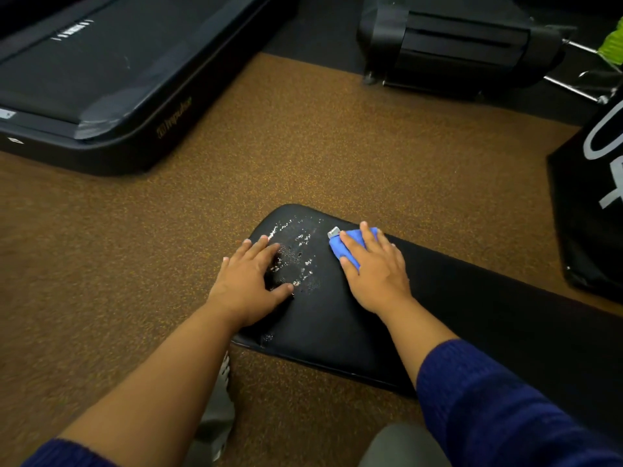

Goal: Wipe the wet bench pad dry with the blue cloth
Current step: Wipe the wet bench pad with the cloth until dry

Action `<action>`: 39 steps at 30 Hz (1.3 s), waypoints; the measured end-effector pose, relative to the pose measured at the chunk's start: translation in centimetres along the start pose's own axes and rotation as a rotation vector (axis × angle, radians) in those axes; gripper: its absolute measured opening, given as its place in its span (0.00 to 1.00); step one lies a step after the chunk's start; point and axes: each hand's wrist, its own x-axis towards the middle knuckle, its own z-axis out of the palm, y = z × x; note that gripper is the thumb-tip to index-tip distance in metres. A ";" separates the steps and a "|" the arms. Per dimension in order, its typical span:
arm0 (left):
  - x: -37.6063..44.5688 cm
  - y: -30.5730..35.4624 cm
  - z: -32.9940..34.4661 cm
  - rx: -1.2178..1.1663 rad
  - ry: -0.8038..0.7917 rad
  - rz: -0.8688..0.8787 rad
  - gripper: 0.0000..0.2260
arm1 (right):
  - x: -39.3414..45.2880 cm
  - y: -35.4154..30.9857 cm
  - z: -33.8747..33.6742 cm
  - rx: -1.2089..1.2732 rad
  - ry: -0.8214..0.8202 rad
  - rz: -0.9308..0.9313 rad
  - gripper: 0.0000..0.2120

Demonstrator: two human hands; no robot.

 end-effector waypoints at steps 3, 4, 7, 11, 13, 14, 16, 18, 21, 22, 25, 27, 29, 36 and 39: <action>-0.1 -0.8 -0.1 -0.069 0.022 -0.088 0.41 | 0.6 0.0 0.1 -0.026 0.002 0.034 0.22; -0.2 -1.0 -0.1 -0.085 0.023 -0.122 0.43 | 0.9 -0.1 0.1 -0.018 0.005 0.054 0.22; -0.4 -1.2 0.3 -0.085 0.010 -0.167 0.46 | 1.8 -0.9 0.5 0.008 0.058 0.125 0.21; 0.0 -0.9 0.0 -0.046 -0.031 -0.181 0.48 | 3.5 -2.2 1.0 0.074 0.107 0.280 0.22; 0.2 -1.0 -0.2 -0.032 -0.046 -0.178 0.48 | 4.8 -3.2 0.9 0.118 0.099 0.362 0.22; 0.2 -1.1 -0.2 -0.029 -0.051 -0.176 0.48 | 5.5 -3.9 0.9 0.120 0.092 0.374 0.22; 0.2 -1.0 -0.1 -0.018 -0.060 -0.174 0.48 | 6.8 -5.7 1.1 0.109 0.065 0.327 0.23; 0.3 -1.0 0.0 -0.018 -0.066 -0.173 0.48 | 7.4 -7.2 1.5 0.079 0.045 0.177 0.23; 0.2 -1.1 0.0 -0.019 -0.074 -0.171 0.47 | 7.7 -6.5 1.3 0.037 -0.007 -0.126 0.23; 0.1 -1.2 -0.1 -0.006 -0.078 -0.170 0.47 | 7.8 -5.5 1.0 0.041 -0.033 -0.180 0.23; 0.0 -1.2 -0.3 0.053 -0.082 -0.161 0.45 | 8.2 -3.9 0.7 0.005 0.000 -0.036 0.22; 0.0 -1.1 -0.3 0.085 -0.090 -0.155 0.45 | 8.3 -5.3 1.0 -0.010 0.056 0.138 0.22; 0.2 -1.1 -0.3 0.116 -0.092 -0.151 0.46 | 7.6 -7.7 1.6 -0.005 0.081 0.072 0.23; 0.1 -1.3 -0.3 0.144 -0.101 -0.148 0.46 | 4.9 -4.4 2.0 0.019 0.086 -0.321 0.24; 0.1 -1.2 -0.4 0.148 -0.101 -0.150 0.45 | 4.5 -6.7 1.9 0.005 0.151 -0.047 0.23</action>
